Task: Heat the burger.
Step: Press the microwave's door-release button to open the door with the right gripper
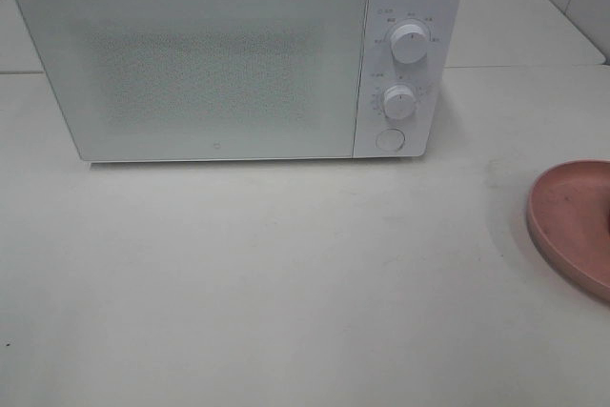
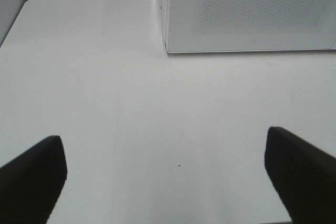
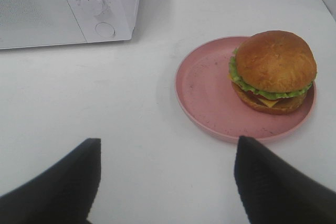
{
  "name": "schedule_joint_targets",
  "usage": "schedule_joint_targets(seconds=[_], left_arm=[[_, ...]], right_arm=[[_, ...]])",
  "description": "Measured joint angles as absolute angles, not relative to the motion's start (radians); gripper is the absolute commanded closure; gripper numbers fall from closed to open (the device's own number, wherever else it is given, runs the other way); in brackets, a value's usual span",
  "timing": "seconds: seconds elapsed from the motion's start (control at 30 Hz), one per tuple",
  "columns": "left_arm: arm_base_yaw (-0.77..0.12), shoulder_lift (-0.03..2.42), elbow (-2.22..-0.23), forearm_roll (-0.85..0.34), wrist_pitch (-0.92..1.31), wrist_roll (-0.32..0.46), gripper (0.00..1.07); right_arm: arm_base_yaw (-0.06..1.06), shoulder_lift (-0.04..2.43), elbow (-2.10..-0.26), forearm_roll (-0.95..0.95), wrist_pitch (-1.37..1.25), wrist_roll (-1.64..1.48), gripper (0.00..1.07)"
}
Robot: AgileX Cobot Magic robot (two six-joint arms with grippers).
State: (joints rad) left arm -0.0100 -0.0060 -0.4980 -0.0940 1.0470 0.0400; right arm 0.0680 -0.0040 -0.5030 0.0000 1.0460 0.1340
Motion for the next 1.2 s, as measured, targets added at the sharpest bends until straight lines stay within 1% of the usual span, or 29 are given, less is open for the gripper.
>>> schedule_joint_targets(seconds=[0.83,1.0,1.13,1.2], left_arm=[[-0.010,-0.006,-0.498,-0.094,1.047,0.040,0.10],[-0.010,-0.006,-0.498,-0.094,1.047,0.040,0.10],[-0.010,-0.006,-0.498,-0.094,1.047,0.040,0.10],[-0.010,-0.006,-0.498,-0.094,1.047,0.040,0.10]], right_arm=[[0.068,-0.004,-0.503,0.000,1.046,0.134,0.38],[0.068,-0.002,-0.525,0.028,1.041,0.134,0.38],[0.068,0.033,-0.546,0.031,1.035,0.134,0.38],[0.068,0.100,-0.550,0.031,0.987,0.134,0.38]])
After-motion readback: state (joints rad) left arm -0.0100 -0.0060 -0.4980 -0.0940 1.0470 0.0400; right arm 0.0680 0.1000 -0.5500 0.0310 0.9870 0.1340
